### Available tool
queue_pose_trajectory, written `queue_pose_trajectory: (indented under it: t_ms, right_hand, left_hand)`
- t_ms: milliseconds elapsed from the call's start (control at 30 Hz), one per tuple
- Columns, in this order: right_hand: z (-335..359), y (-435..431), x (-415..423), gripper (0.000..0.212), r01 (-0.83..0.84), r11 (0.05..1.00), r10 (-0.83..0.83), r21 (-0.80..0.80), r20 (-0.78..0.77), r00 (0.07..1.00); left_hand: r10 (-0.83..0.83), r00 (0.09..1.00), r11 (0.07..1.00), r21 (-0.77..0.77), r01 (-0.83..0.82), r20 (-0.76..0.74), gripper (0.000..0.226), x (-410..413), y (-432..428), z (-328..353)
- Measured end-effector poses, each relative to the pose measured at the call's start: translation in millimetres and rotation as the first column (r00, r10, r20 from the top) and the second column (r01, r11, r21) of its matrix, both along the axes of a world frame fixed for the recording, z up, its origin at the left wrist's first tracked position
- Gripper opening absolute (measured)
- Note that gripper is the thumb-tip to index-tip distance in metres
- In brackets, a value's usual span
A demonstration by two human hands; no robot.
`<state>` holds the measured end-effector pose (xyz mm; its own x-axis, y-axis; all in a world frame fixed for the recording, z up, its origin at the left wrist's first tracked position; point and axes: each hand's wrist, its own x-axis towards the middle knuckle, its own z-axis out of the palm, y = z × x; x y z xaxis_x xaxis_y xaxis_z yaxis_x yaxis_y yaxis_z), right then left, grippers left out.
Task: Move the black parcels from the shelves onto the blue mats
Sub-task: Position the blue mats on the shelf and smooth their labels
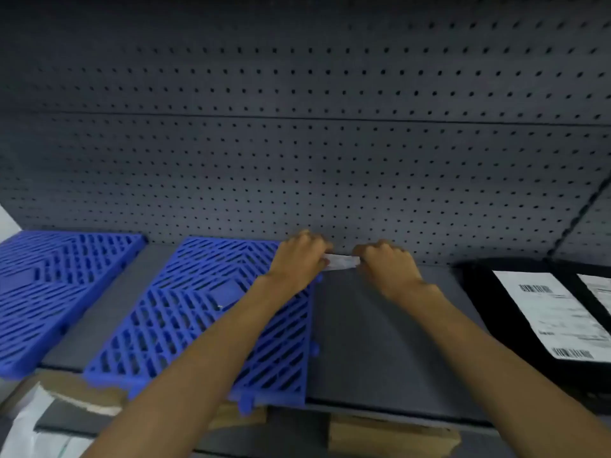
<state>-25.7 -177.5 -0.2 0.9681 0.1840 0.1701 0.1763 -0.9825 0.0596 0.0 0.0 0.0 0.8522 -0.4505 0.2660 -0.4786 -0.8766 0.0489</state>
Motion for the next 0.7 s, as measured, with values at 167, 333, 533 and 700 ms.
queue_pose_trajectory:
  t_ms: [167, 333, 533, 700]
  right_hand:
    - [-15, 0, 19, 0.034, 0.02, 0.998, -0.023, -0.066, -0.047, 0.999]
    - [-24, -7, 28, 0.039, 0.03, 0.995, -0.032, -0.092, -0.02, 0.999]
    - [-31, -12, 26, 0.026, 0.017, 0.994, -0.012, -0.104, 0.047, 0.999]
    - [-29, -15, 26, 0.029, 0.001, 0.993, 0.007, -0.117, 0.066, 0.998]
  left_hand:
    - [0.032, 0.999, 0.997, 0.066, -0.03, -0.031, 0.025, 14, -12, -12]
    - [0.025, 0.999, 0.995, 0.099, -0.023, -0.028, 0.026, 26, -15, -21]
    - [0.013, 0.999, 0.996, 0.086, -0.009, -0.05, 0.03, 30, -17, -30]
    - [-0.042, 0.999, 0.998, 0.038, 0.042, -0.018, 0.03, 29, -16, -30]
